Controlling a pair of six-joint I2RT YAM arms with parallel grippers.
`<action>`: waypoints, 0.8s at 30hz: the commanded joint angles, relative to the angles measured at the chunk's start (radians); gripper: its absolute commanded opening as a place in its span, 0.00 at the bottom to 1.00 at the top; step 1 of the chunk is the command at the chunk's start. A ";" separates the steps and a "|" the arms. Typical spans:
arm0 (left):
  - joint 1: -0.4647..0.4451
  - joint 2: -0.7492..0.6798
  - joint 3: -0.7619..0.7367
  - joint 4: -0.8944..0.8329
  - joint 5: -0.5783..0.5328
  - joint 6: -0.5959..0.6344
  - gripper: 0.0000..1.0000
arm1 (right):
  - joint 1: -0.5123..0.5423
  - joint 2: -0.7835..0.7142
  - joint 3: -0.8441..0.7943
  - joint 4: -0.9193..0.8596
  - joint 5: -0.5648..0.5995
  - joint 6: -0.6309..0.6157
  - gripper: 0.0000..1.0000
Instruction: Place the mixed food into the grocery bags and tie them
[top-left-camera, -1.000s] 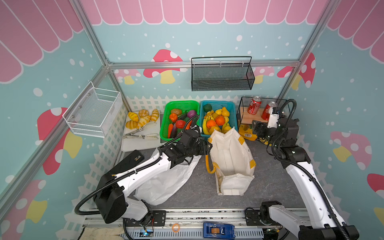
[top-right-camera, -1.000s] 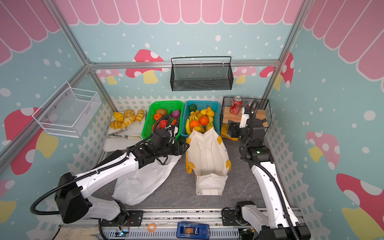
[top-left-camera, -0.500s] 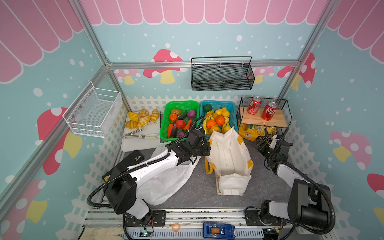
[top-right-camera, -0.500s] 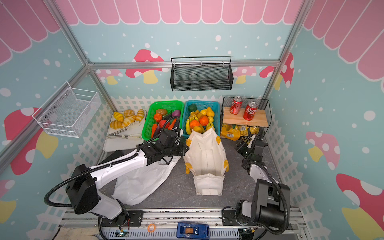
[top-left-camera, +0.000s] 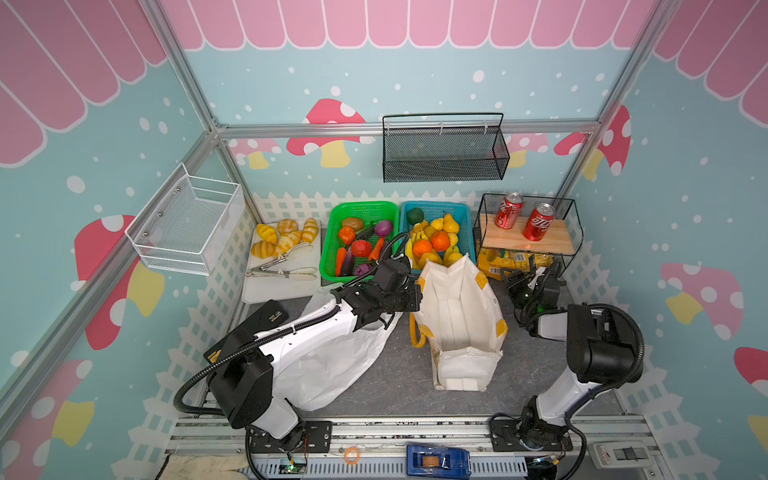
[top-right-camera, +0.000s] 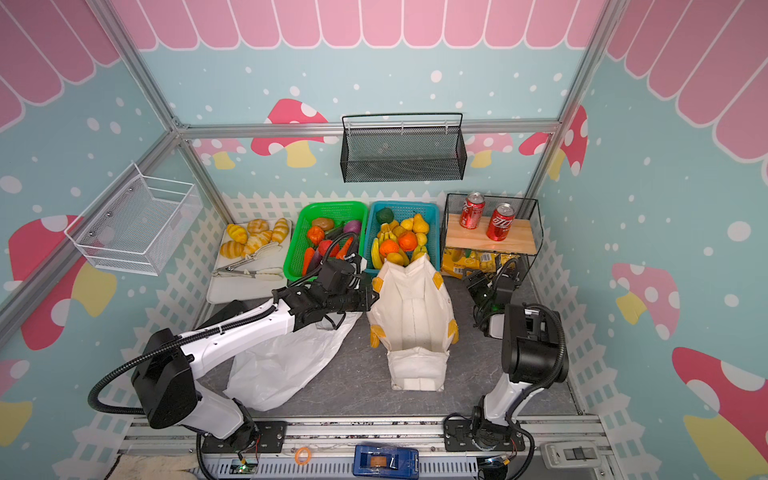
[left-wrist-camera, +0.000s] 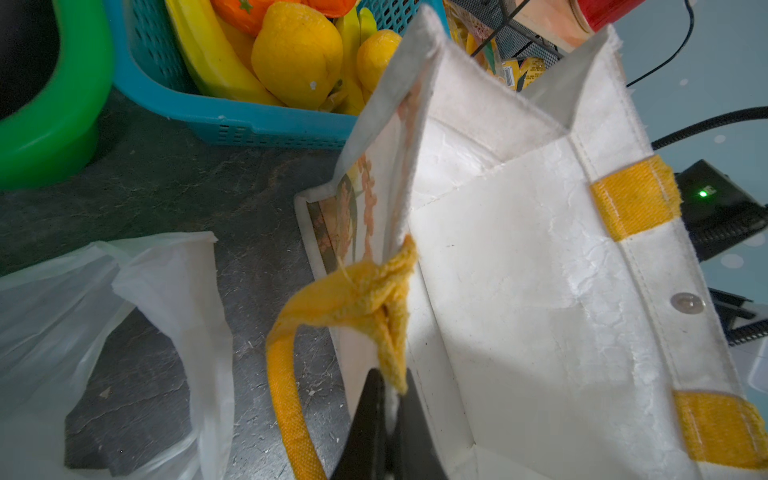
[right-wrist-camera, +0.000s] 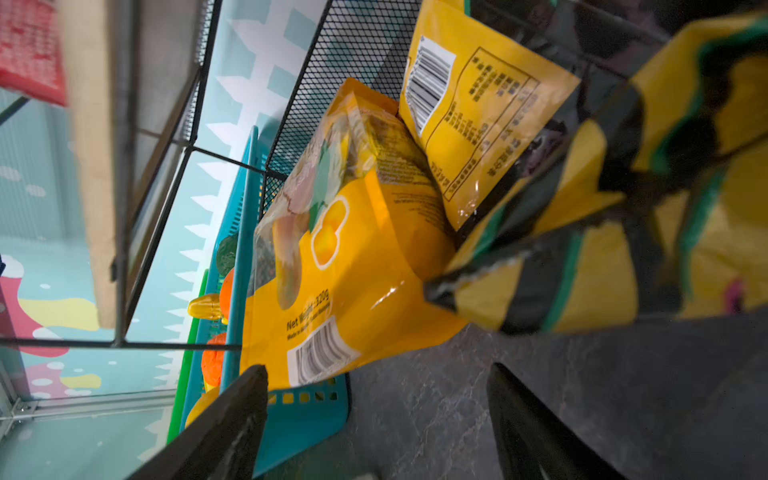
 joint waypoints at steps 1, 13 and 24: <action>-0.001 0.001 0.001 0.034 0.003 0.001 0.00 | 0.009 0.063 0.045 0.147 -0.018 0.106 0.81; 0.002 0.006 -0.009 0.035 0.016 0.016 0.00 | 0.013 0.165 0.054 0.281 -0.049 0.158 0.27; 0.009 -0.005 -0.018 0.037 0.010 0.022 0.00 | 0.010 0.074 -0.028 0.387 -0.088 0.234 0.07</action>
